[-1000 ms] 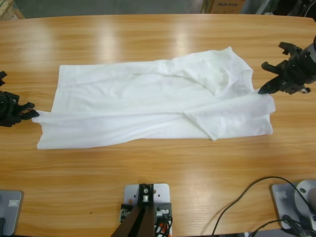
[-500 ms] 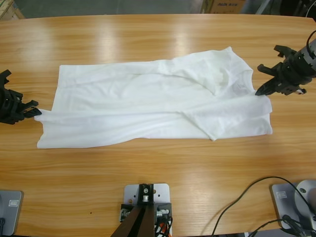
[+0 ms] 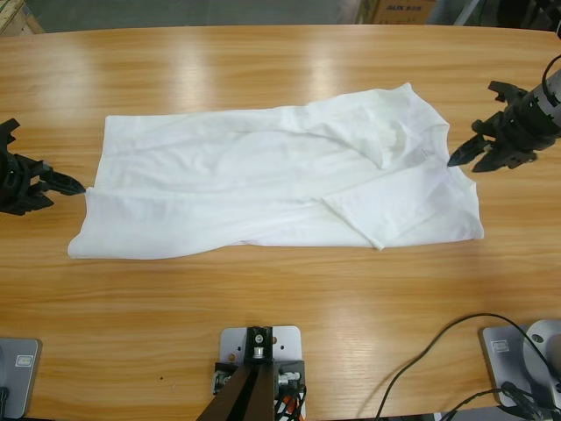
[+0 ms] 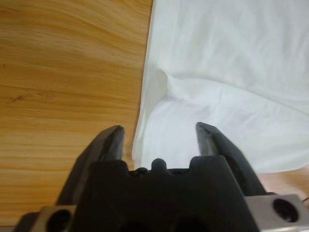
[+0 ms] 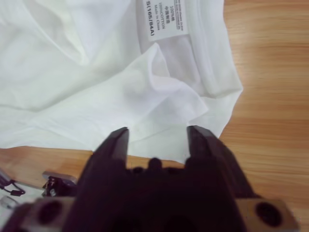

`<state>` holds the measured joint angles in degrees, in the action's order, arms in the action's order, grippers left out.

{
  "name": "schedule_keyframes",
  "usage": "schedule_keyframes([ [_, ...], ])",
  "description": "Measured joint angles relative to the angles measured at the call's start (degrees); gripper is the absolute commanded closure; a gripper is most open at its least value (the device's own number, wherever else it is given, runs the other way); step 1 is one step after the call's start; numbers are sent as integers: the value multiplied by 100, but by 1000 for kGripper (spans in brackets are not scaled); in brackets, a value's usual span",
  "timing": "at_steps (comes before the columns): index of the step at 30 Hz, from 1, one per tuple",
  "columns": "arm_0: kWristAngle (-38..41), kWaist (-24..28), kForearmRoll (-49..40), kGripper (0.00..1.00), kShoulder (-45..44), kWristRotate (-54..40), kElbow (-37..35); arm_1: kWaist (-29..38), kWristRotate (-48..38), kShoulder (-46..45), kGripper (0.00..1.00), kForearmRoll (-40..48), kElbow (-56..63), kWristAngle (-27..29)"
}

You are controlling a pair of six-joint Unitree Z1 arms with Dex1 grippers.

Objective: Fold clothes

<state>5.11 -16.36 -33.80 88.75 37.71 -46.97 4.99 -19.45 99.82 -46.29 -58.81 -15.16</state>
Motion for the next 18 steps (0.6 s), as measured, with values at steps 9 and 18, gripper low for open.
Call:
schedule_keyframes([
  [9, 0, -227, 0, 13, -419, -1, 10, 16, 0, -271, 0, -12, -19, 27],
  [18, 0, -576, 0, 142, -437, 0, 24, 103, 0, -442, 0, -13, -19, 27],
])
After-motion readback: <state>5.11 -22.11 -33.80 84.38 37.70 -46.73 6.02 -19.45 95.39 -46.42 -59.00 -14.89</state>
